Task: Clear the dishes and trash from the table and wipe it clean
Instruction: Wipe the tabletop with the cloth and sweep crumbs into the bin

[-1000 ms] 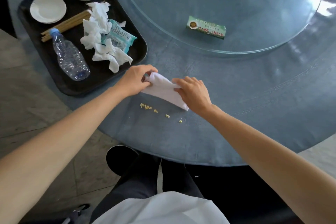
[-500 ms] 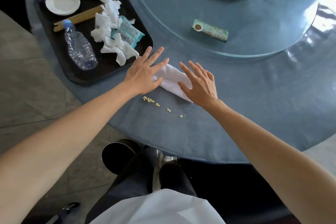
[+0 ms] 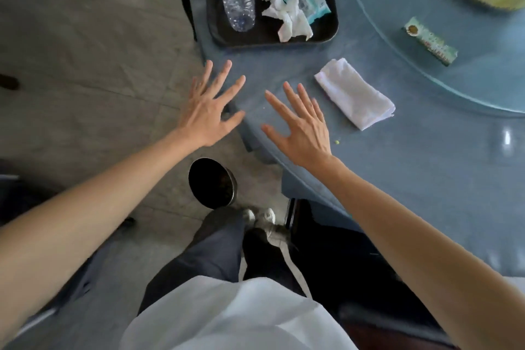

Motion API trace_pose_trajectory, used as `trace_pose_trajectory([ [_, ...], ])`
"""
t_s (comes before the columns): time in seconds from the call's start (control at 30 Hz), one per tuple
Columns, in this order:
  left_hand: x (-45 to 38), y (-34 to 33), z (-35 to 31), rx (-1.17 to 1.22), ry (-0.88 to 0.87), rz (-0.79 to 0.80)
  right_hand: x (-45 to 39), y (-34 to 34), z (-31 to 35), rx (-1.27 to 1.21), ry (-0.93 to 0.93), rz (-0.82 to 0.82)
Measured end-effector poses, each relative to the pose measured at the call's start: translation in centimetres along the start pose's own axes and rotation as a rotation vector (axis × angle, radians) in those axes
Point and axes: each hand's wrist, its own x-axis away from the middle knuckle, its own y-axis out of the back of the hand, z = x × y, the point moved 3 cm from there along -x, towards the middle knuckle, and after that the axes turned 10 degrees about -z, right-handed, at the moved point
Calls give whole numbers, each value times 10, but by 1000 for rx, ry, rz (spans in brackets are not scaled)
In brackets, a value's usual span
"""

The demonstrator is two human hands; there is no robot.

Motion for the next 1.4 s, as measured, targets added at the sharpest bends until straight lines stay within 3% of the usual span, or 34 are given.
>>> trace_pose_trajectory([
  [0.13,74,-8,55,124,214,-30,20,-47,57,-116,94,53],
  [0.27,151,-46,113,264,490,-51,50,-115,97,-160,34,217],
  [0.43,242,-146,176,479,901,70,94,-247,91,-321,-314,391],
  [0.63,302,-280,205,639,1199,127,164,-399,37,-453,-834,539],
  [0.83,334,-409,228,771,1484,131,212,-513,-11,-459,-1080,667],
  [1.0,339,-469,232,798,1497,11,231,-560,-30,-663,-1231,630],
  [1.1,337,-476,233,700,1475,-61,232,-565,-31,-705,-1195,606],
  [1.4,332,-405,205,627,1411,-53,222,-497,-5,-667,-1227,567],
])
